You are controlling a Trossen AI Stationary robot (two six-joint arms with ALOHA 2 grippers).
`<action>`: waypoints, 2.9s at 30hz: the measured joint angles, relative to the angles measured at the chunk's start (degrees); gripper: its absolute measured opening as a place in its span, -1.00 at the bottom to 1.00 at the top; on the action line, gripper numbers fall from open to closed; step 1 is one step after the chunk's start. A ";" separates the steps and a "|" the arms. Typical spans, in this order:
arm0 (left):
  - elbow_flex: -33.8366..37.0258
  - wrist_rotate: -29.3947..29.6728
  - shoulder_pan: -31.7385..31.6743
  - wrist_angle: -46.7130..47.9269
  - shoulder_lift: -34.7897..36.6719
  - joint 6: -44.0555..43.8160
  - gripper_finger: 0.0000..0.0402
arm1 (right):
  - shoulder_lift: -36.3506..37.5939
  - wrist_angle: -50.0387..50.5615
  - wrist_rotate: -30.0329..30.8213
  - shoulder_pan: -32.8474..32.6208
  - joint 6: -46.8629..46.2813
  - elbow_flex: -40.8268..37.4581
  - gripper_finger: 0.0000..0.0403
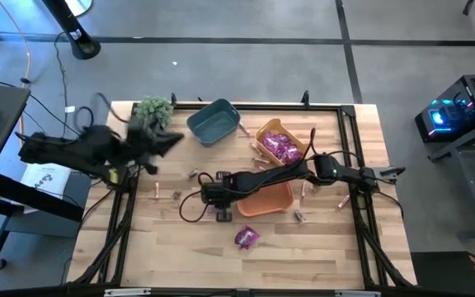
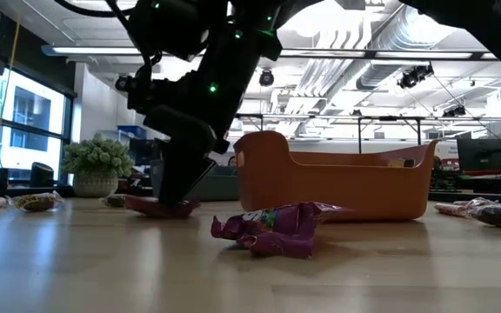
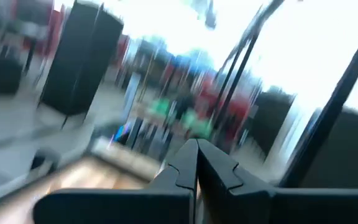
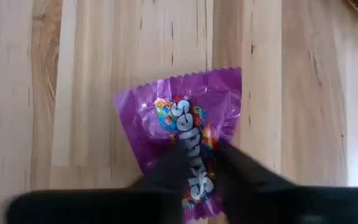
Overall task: Sort candy
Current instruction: Put the top purple candy into the yellow bin, then put the purple candy into the yellow bin
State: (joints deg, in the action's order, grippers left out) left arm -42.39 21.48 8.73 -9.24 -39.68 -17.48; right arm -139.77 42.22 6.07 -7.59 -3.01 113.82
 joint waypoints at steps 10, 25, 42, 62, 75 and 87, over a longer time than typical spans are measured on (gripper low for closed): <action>-0.09 -5.96 0.00 -36.13 3.84 10.99 -1.00 | 13.17 9.08 11.73 3.94 7.47 2.20 -0.97; -0.02 -5.71 -0.02 -26.90 0.56 6.63 -1.00 | 51.02 13.42 11.16 24.50 -7.11 -32.15 -0.98; -0.02 -4.27 -0.09 -25.74 -1.76 6.48 -1.00 | 58.83 1.16 -5.05 21.19 -20.60 -46.66 0.14; 0.04 0.44 -2.60 -1.39 -12.65 -0.50 -0.01 | 47.50 -11.53 -9.16 -11.35 -12.75 -41.40 0.25; 0.02 0.08 -3.85 6.23 -12.59 -3.45 0.09 | 26.81 -11.92 -4.02 -16.89 9.17 -31.10 0.25; 0.02 -3.59 -3.80 6.84 -12.59 -3.45 0.09 | 17.20 -7.23 -2.95 -16.68 10.59 -27.85 0.05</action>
State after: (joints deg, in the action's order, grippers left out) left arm -42.37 17.89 4.93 -2.40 -52.27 -20.93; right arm -122.57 34.99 3.12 -24.27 7.58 85.97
